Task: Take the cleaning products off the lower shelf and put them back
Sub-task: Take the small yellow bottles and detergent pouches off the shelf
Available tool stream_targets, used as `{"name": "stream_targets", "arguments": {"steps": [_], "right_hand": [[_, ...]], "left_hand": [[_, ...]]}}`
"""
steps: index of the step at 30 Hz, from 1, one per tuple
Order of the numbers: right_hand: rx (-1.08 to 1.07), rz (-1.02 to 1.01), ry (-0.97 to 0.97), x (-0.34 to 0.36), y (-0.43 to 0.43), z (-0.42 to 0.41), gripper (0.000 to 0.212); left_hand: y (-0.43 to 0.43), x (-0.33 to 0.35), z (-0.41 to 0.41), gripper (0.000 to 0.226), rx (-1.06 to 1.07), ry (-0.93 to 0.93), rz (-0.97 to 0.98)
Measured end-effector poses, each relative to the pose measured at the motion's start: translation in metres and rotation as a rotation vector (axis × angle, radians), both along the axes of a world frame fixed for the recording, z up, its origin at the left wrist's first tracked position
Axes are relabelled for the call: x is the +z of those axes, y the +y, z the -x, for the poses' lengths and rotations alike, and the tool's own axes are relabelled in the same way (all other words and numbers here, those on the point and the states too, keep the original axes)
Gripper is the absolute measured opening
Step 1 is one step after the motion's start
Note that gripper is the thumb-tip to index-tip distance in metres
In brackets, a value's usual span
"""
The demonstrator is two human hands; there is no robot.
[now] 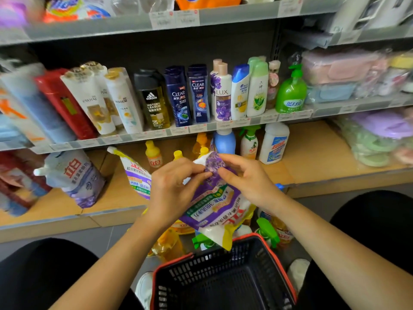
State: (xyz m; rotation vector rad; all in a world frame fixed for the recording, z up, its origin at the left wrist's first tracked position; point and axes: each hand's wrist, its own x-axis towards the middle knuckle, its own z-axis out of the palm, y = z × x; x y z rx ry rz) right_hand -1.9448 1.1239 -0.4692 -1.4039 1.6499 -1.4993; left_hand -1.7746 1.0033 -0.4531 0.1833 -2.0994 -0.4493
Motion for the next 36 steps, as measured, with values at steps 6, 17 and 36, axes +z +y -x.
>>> {"name": "stream_targets", "arguments": {"steps": [6, 17, 36], "right_hand": [[-0.023, 0.066, -0.281, 0.000, 0.003, -0.007, 0.019], [-0.036, 0.123, -0.593, 0.009, 0.007, 0.016, 0.015], [-0.089, 0.148, -0.628, 0.021, 0.002, 0.034, 0.014]], "left_hand": [[0.012, 0.001, -0.001, 0.014, -0.072, -0.045, -0.082], [0.014, -0.011, -0.026, 0.063, -0.135, -0.366, 0.094], [-0.009, -0.037, -0.054, 0.025, 0.030, -0.200, 0.033]]}}
